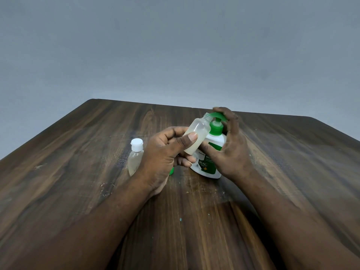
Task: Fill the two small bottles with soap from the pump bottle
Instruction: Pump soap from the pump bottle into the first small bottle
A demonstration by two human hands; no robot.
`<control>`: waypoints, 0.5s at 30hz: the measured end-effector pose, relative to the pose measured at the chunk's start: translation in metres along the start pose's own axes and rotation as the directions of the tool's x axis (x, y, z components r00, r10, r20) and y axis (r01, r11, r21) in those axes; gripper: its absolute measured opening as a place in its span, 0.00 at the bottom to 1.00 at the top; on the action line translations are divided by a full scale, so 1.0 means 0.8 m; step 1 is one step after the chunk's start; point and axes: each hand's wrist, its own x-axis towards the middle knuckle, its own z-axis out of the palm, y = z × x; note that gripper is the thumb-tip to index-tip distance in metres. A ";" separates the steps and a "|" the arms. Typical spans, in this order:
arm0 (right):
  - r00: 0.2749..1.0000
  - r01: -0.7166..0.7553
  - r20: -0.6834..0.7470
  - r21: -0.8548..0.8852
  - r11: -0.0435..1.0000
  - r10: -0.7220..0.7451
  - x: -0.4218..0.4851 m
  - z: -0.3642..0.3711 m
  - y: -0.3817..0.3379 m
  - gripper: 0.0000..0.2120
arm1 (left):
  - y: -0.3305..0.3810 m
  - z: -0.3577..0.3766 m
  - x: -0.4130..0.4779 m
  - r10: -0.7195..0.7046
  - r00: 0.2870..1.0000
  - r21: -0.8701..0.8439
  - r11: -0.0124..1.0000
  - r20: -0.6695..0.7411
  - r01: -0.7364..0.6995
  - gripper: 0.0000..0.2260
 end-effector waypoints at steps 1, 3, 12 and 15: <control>1.000 -0.001 -0.001 0.004 1.000 0.001 0.000 0.000 -0.001 0.38 | 0.000 0.000 0.000 0.001 1.000 -0.002 1.000 -0.002 -0.001 0.21; 1.000 -0.001 -0.008 0.016 1.000 0.001 0.001 0.001 -0.001 0.37 | 0.000 -0.001 0.000 0.002 1.000 -0.006 1.000 -0.006 -0.002 0.22; 1.000 0.012 -0.015 0.000 1.000 -0.012 0.000 0.003 0.001 0.36 | -0.001 0.001 -0.001 -0.009 1.000 -0.012 1.000 -0.002 0.009 0.21; 1.000 0.016 -0.012 0.012 1.000 -0.016 0.000 0.002 0.003 0.38 | 0.001 0.002 0.000 -0.004 1.000 -0.011 1.000 -0.001 0.004 0.20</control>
